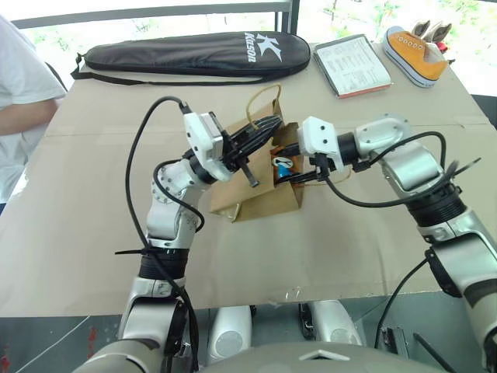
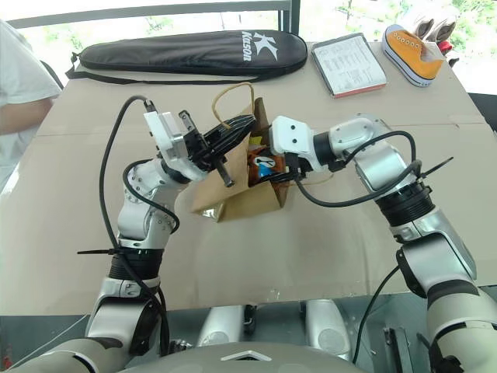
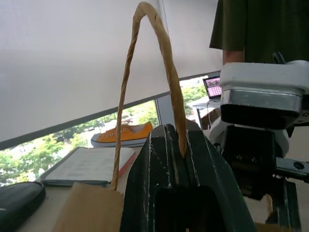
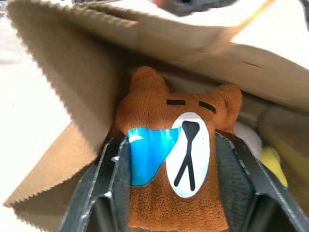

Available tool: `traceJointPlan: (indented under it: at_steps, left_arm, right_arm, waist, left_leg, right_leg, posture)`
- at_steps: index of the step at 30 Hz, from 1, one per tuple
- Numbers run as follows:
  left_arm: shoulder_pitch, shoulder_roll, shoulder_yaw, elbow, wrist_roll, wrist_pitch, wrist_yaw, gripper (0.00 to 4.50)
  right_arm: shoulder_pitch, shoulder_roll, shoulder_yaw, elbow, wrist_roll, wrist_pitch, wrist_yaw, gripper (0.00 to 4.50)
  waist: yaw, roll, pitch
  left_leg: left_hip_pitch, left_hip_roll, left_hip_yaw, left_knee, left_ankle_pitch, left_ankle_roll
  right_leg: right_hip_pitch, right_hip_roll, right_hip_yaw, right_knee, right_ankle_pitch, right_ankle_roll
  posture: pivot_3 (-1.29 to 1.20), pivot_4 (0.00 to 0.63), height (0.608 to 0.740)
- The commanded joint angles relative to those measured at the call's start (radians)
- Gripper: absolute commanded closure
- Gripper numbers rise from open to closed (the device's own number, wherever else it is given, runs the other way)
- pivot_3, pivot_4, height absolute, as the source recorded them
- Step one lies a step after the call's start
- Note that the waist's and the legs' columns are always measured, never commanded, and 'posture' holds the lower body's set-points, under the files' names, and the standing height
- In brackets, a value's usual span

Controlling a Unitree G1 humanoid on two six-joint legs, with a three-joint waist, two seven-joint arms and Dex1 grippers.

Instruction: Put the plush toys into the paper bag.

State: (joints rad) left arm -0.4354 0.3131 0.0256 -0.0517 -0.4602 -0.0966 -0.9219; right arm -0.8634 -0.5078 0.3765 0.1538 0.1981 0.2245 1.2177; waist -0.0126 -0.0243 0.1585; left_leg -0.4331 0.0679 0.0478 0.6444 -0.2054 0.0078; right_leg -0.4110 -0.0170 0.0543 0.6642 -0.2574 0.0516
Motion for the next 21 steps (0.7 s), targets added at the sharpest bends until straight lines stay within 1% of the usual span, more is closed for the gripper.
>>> traceJointPlan:
  at_steps: [1,4,6,10,12,14,15,16,17,18,21]
  left_arm:
    - [0.006,0.023,0.025,-0.072,-0.037,0.006,-0.003,4.5]
    - [0.008,0.043,0.047,-0.074,-0.063,0.021,-0.005,4.5]
    - [0.003,0.046,0.05,-0.068,-0.072,0.024,-0.006,4.5]
    - [-0.008,0.031,0.034,-0.067,-0.082,0.033,-0.013,4.5]
    - [-0.017,0.022,0.027,-0.057,-0.076,0.03,-0.018,4.5]
    - [-0.027,0.016,0.019,-0.049,-0.072,0.029,-0.026,4.5]
    - [-0.03,0.017,0.017,-0.048,-0.072,0.03,-0.031,4.5]
    - [-0.031,0.018,0.016,-0.047,-0.072,0.031,-0.035,4.5]
    - [-0.032,0.019,0.016,-0.048,-0.071,0.032,-0.036,4.5]
    - [-0.03,0.02,0.017,-0.049,-0.071,0.032,-0.038,4.5]
    - [-0.017,0.028,0.026,-0.062,-0.071,0.039,-0.034,4.5]
  right_arm:
    - [0.021,-0.032,-0.075,-0.08,0.003,0.025,-0.042,2.29]
    - [0.095,-0.089,-0.165,-0.201,0.044,0.144,-0.099,2.29]
    - [0.12,-0.088,-0.192,-0.258,0.086,0.204,-0.113,2.29]
    - [0.133,-0.057,-0.126,-0.29,0.038,0.195,-0.128,2.29]
    - [0.117,-0.022,-0.112,-0.265,0.037,0.203,-0.138,2.29]
    - [0.108,-0.006,-0.077,-0.249,0.057,0.211,-0.081,1.72]
    - [0.105,0.006,-0.068,-0.232,0.037,0.183,-0.09,1.3]
    - [0.1,0.02,-0.07,-0.216,0.022,0.167,-0.111,0.98]
    - [0.099,0.018,-0.068,-0.214,0.013,0.152,-0.11,0.37]
    - [0.097,0.016,-0.07,-0.216,0.009,0.145,-0.11,0.03]
    - [0.098,-0.011,-0.103,-0.259,0.026,0.167,-0.108,0.03]
  waist:
    - [0.0,0.0,0.0]
    - [0.007,0.0,0.0]
    - [0.005,0.0,0.0]
    - [-0.006,0.0,0.0]
    - [-0.005,0.0,0.0]
    - [-0.003,0.0,0.0]
    - [-0.002,0.0,0.0]
    - [0.0,0.0,0.0]
    - [0.001,0.0,0.0]
    - [0.002,0.0,0.0]
    - [0.003,0.0,0.0]
  left_leg:
    - [0.0,0.0,0.0,0.0,0.0,0.0]
    - [0.0,0.0,0.0,0.0,0.0,0.0]
    - [0.0,0.0,0.001,0.0,0.0,0.0]
    - [0.001,0.0,0.001,0.001,0.0,0.0]
    - [0.001,0.001,0.0,0.0,0.0,0.0]
    - [0.001,0.001,0.0,0.0,0.0,0.0]
    - [0.001,0.001,0.0,0.001,0.0,0.0]
    - [0.0,0.001,0.0,0.001,0.0,0.0]
    - [0.0,0.001,0.0,0.001,0.0,0.0]
    - [0.0,0.001,0.001,0.001,0.0,0.0]
    - [0.0,0.001,0.001,0.002,0.0,0.0]
  right_leg:
    - [0.0,0.0,0.0,0.0,0.0,0.0]
    - [0.0,0.0,0.0,0.0,0.0,0.0]
    - [0.0,-0.001,0.0,0.0,0.0,0.0]
    - [0.0,0.0,0.001,0.001,0.0,0.0]
    - [0.0,0.001,0.001,0.001,0.0,0.0]
    - [0.0,0.001,0.0,0.001,0.0,0.0]
    - [0.0,0.001,0.0,0.001,0.0,0.0]
    - [0.0,0.001,0.0,0.001,0.0,0.0]
    - [0.0,0.001,0.0,0.0,0.0,0.0]
    - [0.0,0.001,0.0,0.0,0.0,0.0]
    - [0.0,0.0,0.0,0.0,0.0,0.0]
  posture:
    - [0.0,0.15,0.74]
    - [0.0,0.15,0.74]
    - [0.0,0.15,0.74]
    - [0.0,0.15,0.74]
    - [0.0,0.15,0.74]
    - [0.0,0.15,0.74]
    - [0.0,0.15,0.74]
    - [0.0,0.15,0.74]
    - [0.0,0.15,0.74]
    - [0.0,0.15,0.74]
    - [0.0,0.15,0.74]
